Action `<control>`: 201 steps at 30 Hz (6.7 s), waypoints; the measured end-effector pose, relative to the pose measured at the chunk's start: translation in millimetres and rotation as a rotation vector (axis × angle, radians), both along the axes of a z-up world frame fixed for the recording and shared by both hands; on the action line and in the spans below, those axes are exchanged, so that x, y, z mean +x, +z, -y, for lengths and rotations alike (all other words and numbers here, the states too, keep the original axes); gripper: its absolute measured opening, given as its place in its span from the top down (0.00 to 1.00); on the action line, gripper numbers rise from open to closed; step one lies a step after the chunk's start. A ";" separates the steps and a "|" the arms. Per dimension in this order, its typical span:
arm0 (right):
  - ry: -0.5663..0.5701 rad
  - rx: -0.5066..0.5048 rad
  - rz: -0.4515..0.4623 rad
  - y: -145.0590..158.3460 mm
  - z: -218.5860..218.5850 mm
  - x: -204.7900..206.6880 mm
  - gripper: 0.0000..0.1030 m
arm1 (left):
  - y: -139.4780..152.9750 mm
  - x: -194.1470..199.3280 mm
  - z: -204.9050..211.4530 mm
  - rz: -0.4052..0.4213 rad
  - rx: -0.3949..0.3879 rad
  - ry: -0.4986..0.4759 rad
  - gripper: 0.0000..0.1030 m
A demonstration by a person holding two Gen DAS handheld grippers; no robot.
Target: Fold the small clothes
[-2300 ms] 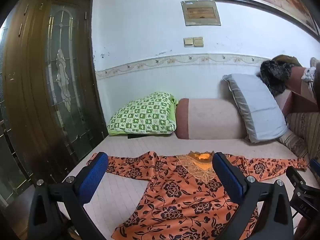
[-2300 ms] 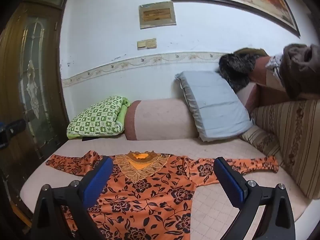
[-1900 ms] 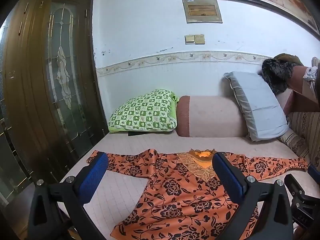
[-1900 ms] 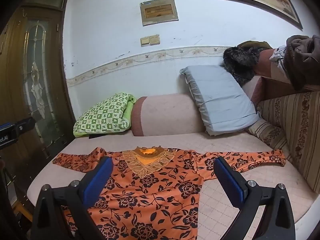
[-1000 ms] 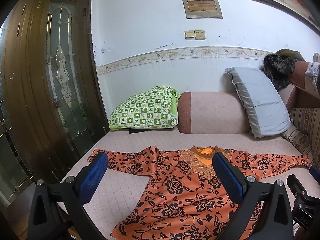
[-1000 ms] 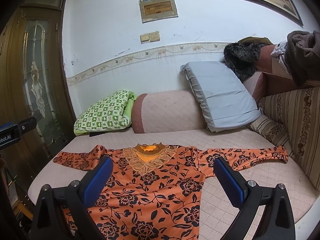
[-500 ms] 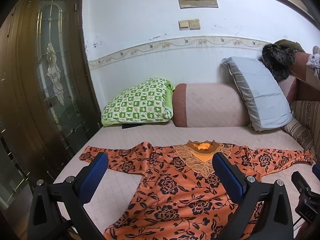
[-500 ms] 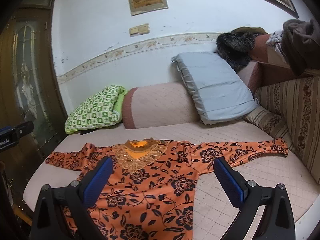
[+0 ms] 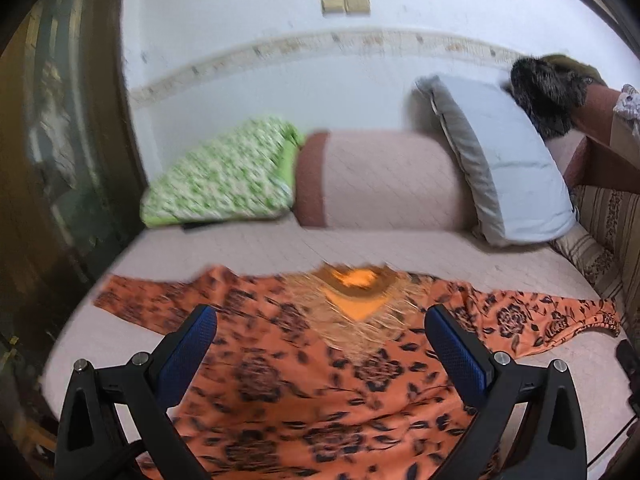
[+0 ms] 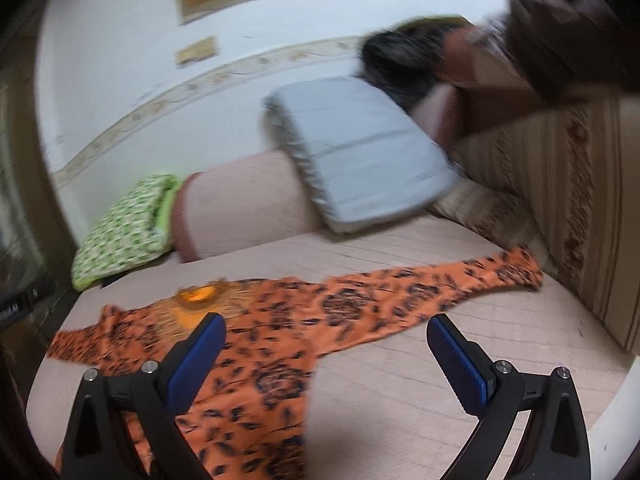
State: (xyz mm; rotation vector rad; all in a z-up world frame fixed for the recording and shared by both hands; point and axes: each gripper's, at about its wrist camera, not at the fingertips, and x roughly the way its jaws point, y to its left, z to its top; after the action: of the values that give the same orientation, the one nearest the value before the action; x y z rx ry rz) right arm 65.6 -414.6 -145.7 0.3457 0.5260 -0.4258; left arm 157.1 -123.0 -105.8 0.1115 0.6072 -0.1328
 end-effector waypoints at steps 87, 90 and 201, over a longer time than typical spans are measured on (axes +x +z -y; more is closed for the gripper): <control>0.198 0.985 -0.131 -188.6 -139.6 303.3 0.23 | -89.2 158.7 -285.2 -0.298 -0.217 0.616 0.00; 0.372 0.907 -0.092 -154.2 -183.3 333.9 0.23 | -89.8 158.1 -290.6 -0.298 -0.226 0.633 0.00; 0.304 0.372 -0.049 -114.6 -69.7 242.6 0.32 | -120.8 168.0 -167.5 -0.397 -0.402 0.165 0.25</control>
State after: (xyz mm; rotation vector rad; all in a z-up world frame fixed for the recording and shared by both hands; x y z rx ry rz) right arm 308.2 -344.9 -260.3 0.6037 0.6956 -0.0392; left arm 325.1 44.6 -226.7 -0.3617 0.9700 -0.1152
